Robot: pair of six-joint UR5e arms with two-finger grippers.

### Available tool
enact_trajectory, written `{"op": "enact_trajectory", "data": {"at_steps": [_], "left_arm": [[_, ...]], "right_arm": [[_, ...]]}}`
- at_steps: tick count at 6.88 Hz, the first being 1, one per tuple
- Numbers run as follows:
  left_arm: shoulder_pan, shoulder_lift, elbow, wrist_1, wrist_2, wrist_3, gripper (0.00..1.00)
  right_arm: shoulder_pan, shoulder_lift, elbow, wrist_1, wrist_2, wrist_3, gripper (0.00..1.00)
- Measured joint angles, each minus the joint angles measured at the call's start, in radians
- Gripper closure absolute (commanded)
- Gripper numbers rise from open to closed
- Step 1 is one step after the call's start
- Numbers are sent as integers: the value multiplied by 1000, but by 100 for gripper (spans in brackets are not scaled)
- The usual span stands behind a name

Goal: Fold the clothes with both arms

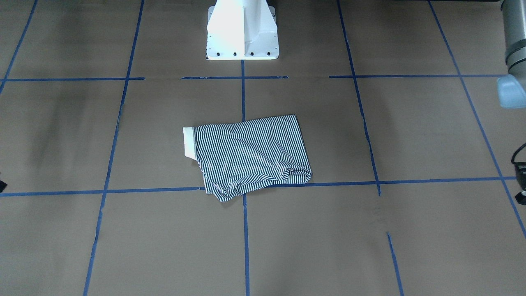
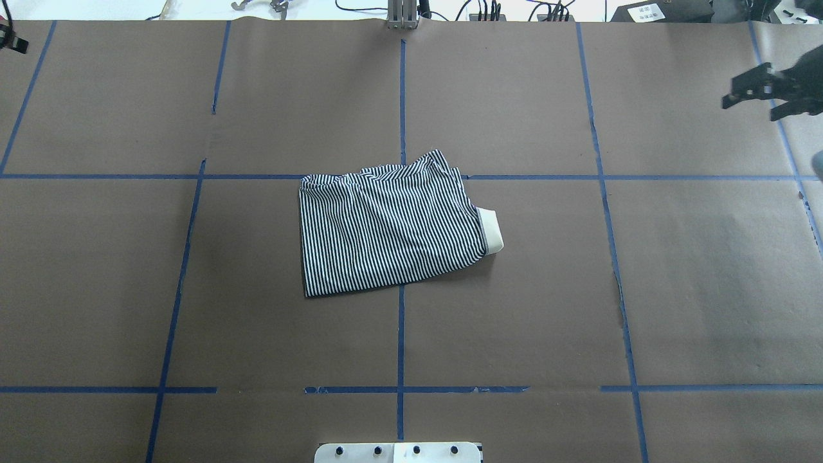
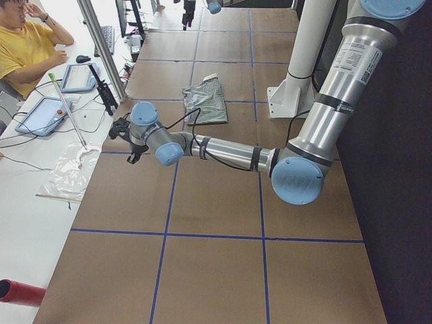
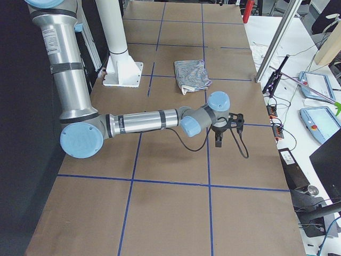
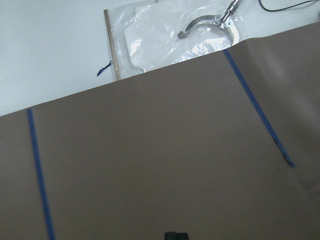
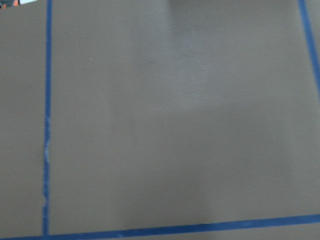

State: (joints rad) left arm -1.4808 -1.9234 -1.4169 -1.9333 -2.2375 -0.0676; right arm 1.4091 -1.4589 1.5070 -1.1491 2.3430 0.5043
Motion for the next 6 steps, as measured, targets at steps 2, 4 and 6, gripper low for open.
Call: {"op": "enact_trajectory", "data": {"at_steps": [2,4,6], "left_arm": [[-61,47,-89,265,-44,132,0],[-54,193,-202,306,-108,84,0],[-48,290,-244,241,-77,55,0]], "right_arm": [[96,-53,6,-162,53,-310,0],[121,-28,11,-375,64,-534,0],[122,-13,7,-428,59,-565,0]]}}
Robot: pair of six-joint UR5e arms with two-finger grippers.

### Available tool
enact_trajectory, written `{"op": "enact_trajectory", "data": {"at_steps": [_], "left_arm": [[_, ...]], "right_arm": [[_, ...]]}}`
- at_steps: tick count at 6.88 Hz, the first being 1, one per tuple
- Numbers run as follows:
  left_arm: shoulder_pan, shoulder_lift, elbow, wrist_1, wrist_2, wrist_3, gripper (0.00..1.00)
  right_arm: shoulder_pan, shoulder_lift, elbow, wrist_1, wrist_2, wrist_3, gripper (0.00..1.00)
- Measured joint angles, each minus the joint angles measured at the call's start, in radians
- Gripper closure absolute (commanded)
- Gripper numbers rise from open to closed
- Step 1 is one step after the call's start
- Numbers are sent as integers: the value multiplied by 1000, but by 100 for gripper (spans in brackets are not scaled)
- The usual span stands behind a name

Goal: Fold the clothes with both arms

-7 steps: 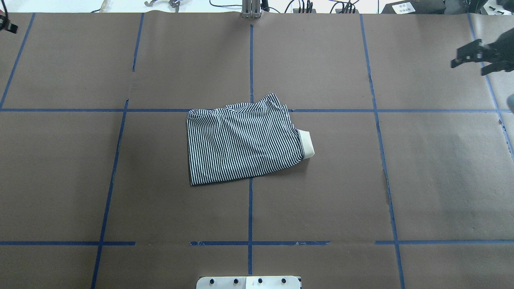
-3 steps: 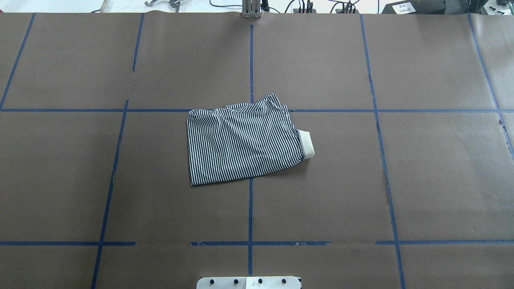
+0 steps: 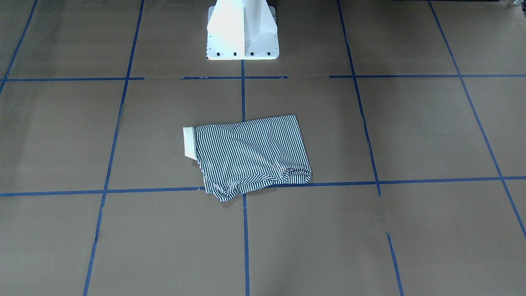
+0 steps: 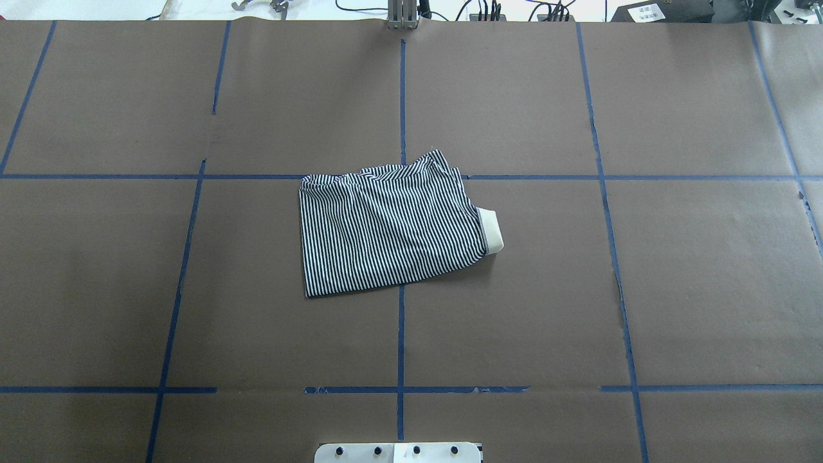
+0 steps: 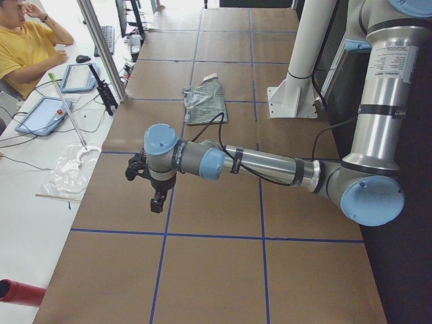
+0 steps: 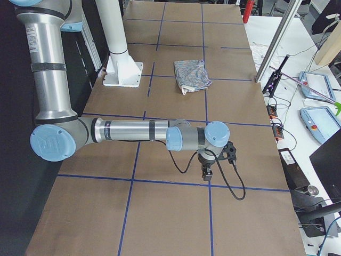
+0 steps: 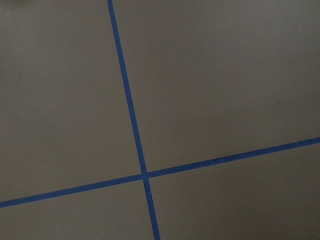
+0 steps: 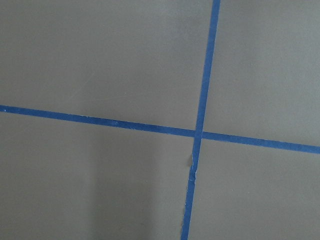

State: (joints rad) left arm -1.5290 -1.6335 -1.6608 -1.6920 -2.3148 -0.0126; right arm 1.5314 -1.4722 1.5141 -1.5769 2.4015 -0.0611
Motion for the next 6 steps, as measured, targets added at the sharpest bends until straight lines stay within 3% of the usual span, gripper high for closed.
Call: {"op": "enact_trajectory", "data": {"at_steps": [2,4,6], "left_arm": [[3,31,-46,27,6,-2,0],[16,48,-84,174,22,-1,0],[19,83,-89,233,27,-2,0]], "right_arm": [[0,-3,-1,4,-12,2,0],[0,-6,-7,4,-16,3,0],[0,-8,-10,5,-16,1,0]]}}
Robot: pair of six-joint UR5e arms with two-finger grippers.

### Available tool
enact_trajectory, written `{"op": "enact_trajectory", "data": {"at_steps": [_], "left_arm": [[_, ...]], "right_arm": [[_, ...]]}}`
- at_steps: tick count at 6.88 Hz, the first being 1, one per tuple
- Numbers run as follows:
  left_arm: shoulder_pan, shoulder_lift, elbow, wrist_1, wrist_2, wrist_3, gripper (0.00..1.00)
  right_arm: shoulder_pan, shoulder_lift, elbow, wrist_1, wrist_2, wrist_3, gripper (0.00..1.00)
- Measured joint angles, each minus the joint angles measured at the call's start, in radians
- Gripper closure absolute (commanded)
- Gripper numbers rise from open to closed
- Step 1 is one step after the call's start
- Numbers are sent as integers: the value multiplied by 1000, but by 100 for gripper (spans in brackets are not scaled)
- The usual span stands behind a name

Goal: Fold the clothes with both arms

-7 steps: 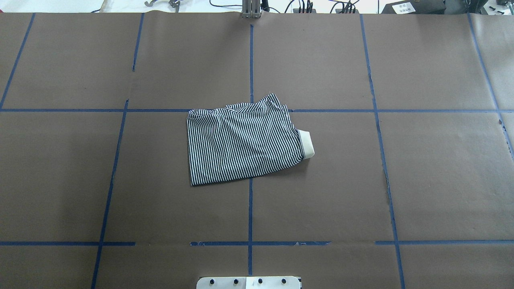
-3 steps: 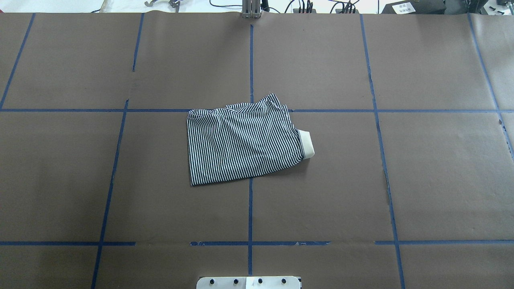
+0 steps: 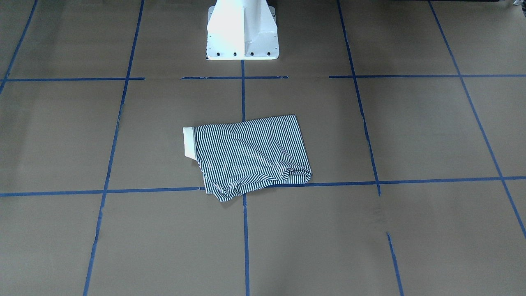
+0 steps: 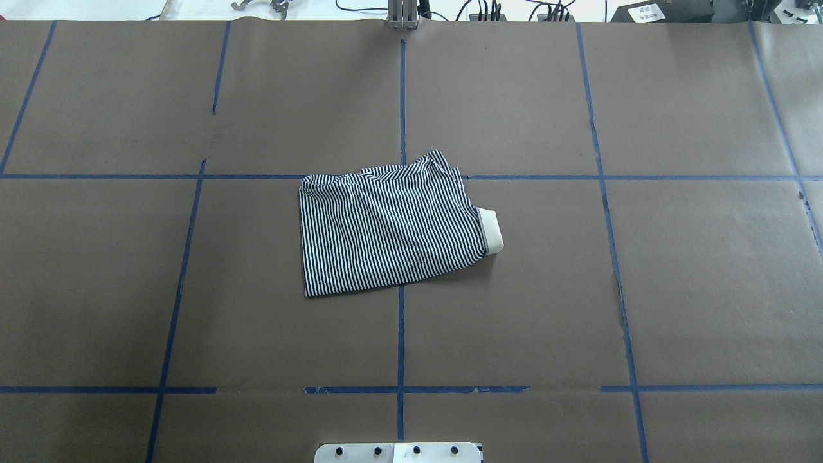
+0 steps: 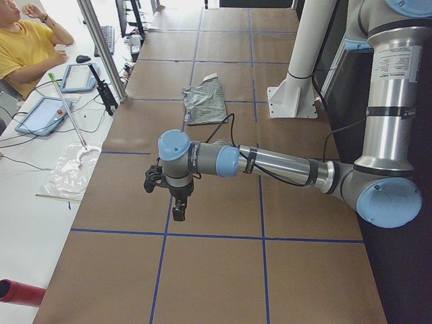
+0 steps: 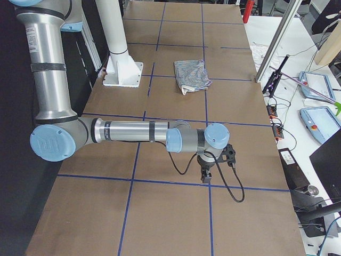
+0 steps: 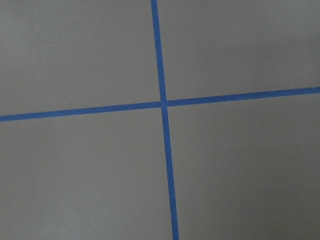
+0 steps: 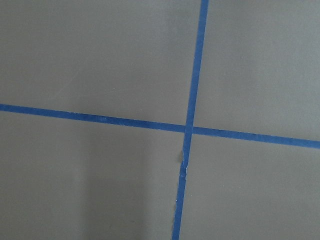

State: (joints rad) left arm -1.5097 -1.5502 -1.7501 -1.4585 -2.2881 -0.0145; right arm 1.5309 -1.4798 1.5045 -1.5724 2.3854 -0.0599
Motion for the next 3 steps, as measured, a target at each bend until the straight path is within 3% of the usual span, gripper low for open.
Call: {"op": "enact_trajectory", "data": {"at_steps": [3], "left_arm": [[-10,24,-1,-15,-1,19,0]], "right_arm": [[0,1,1,0,-4,-6,0]]}}
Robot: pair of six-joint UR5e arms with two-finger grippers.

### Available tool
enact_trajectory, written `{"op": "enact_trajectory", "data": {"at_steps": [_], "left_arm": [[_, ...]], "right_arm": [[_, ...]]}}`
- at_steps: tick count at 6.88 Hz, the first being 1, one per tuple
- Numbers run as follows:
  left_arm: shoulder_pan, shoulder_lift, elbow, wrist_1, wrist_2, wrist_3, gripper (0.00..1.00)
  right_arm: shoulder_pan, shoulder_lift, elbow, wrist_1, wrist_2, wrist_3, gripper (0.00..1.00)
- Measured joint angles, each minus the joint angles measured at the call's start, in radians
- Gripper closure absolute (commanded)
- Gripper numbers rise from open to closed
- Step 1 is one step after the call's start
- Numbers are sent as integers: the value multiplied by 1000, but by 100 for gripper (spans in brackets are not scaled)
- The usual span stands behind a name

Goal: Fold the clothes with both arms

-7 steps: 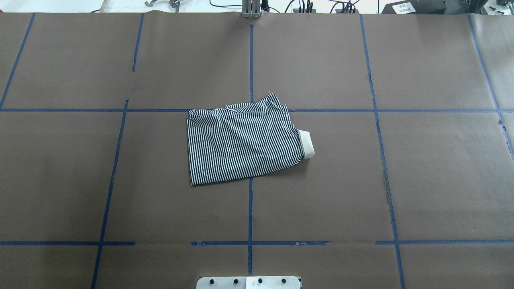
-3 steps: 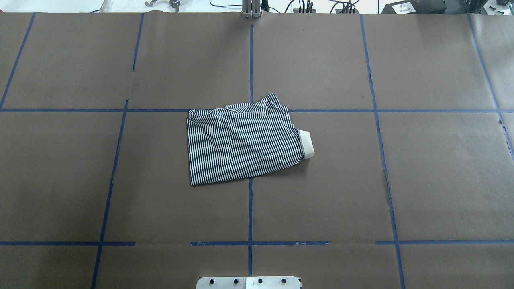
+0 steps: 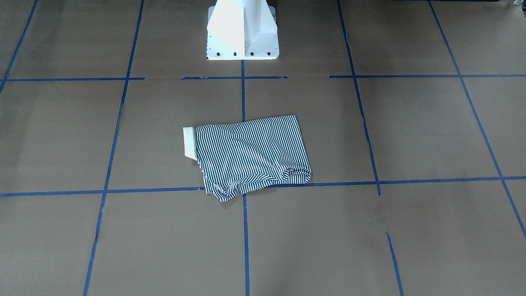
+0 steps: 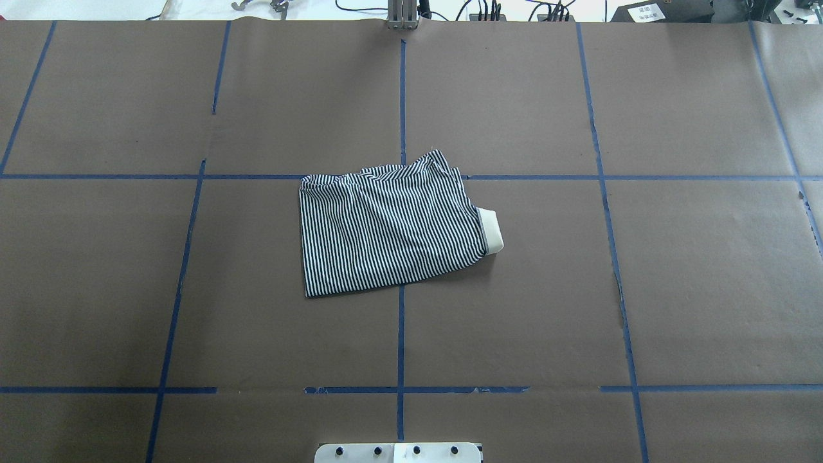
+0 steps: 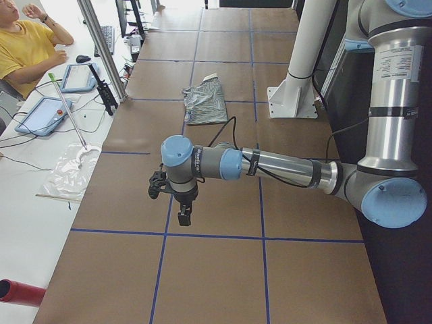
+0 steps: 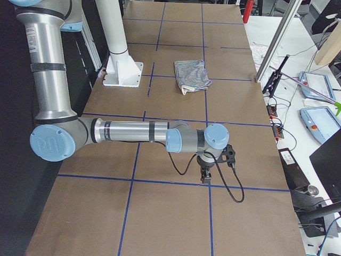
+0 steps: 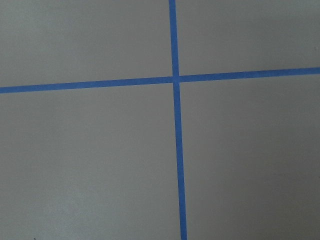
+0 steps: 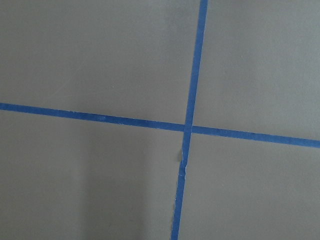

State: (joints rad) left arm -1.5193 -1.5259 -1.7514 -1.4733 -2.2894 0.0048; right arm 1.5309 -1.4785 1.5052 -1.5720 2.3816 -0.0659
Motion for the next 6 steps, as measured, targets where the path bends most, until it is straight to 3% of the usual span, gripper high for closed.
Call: {"op": "enact_trajectory", "data": {"at_steps": [6], "left_arm": [[-38,-12,59,-64,-12,133,0]], "right_arm": [[-3,12,2,3,-1,-1,0]]}}
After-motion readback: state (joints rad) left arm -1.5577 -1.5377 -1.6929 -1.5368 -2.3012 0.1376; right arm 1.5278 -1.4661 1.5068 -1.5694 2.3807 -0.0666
